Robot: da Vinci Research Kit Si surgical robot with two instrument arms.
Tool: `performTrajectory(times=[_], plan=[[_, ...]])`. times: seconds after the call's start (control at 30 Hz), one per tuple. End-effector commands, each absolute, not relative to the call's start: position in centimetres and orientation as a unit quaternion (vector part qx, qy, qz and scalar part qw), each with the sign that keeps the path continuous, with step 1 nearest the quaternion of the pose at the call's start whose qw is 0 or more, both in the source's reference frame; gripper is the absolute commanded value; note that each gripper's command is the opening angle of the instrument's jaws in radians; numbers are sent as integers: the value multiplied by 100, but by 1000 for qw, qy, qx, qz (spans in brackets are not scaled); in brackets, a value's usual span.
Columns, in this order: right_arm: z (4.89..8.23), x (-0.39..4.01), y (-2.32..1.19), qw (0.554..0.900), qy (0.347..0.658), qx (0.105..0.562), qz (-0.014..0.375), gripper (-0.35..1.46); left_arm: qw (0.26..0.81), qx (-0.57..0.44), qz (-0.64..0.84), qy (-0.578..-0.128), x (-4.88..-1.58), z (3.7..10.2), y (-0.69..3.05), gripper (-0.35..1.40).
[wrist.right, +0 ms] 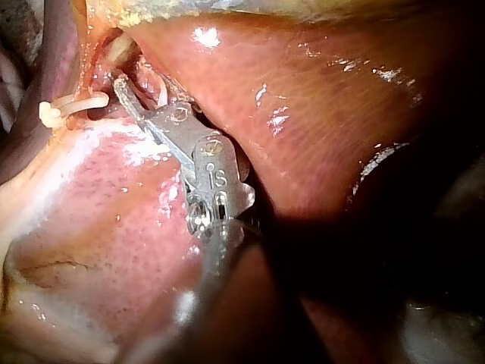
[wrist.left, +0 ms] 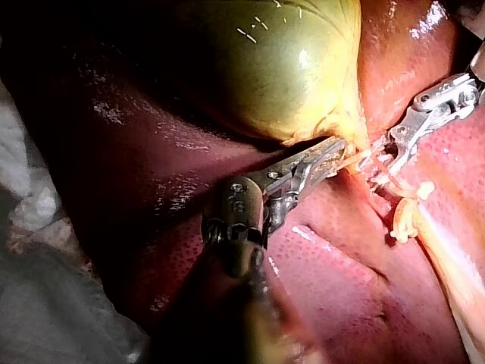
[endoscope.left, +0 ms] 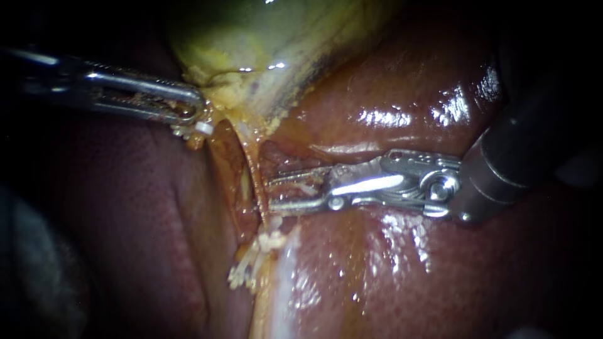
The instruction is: Clipping second clip right tube
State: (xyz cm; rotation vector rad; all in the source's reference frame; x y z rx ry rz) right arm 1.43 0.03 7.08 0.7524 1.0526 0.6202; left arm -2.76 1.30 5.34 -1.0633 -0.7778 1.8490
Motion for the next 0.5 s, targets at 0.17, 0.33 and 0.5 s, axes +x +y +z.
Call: performTrajectory(times=[0.17, 0.33, 0.5], plan=[[707, 143, 2, 753, 482, 346, 283, 11, 422, -425, 738, -311, -276, 534, 130, -35], [704, 144, 3, 752, 480, 351, 284, 35, 422, -425, 738, -311, -276, 534, 130, -35], [700, 146, 2, 753, 479, 351, 284, 46, 422, -425, 738, -311, -276, 534, 130, -35]])
